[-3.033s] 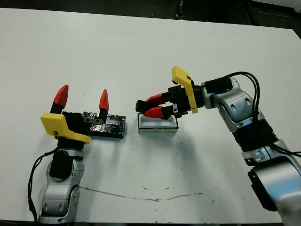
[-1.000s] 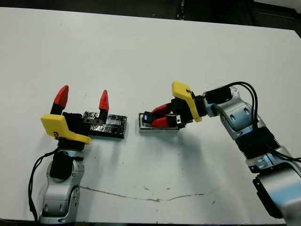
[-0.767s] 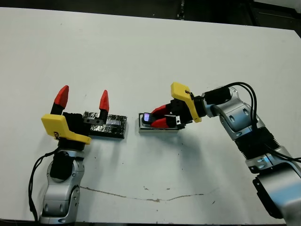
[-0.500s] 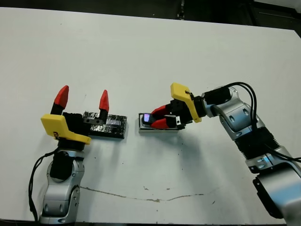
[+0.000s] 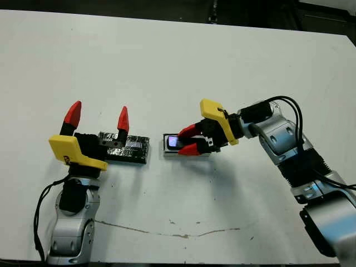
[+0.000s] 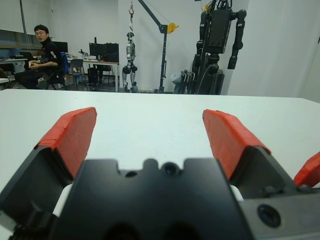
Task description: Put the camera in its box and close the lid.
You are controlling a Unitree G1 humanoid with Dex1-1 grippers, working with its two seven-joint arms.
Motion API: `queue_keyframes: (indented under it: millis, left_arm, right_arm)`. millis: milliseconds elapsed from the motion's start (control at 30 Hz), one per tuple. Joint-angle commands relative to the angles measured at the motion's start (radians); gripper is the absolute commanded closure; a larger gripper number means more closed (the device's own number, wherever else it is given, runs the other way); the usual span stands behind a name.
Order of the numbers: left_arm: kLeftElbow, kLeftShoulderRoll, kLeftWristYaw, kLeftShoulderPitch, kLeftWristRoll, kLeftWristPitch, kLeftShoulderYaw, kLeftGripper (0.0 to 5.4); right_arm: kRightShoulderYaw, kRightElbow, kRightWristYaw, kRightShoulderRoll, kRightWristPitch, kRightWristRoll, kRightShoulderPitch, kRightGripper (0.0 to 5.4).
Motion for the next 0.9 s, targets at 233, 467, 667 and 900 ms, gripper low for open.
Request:
queue_keyframes:
  millis: [233, 467, 667, 900]
  left_arm:
    - [0.002, 0.000, -0.002, 0.009, -0.005, 0.009, -0.002, 0.00]
    - [-0.001, 0.003, -0.002, 0.003, 0.000, 0.016, -0.004, 0.00]
    - [0.001, 0.002, -0.004, 0.004, -0.004, 0.010, -0.004, 0.00]
    - [0.003, 0.004, -0.003, 0.002, 0.000, 0.011, -0.002, 0.00]
  right_arm:
    - [0.011, -0.007, 0.049, -0.044, 0.046, -0.007, 0.036, 1.25]
    - [-0.020, -0.055, 0.051, -0.076, 0.030, 0.005, 0.042, 0.26]
    - [-0.077, -0.084, 0.059, -0.103, 0.043, 0.044, 0.049, 0.02]
    - [-0.142, -0.166, 0.057, -0.162, 0.056, 0.070, 0.051, 0.02]
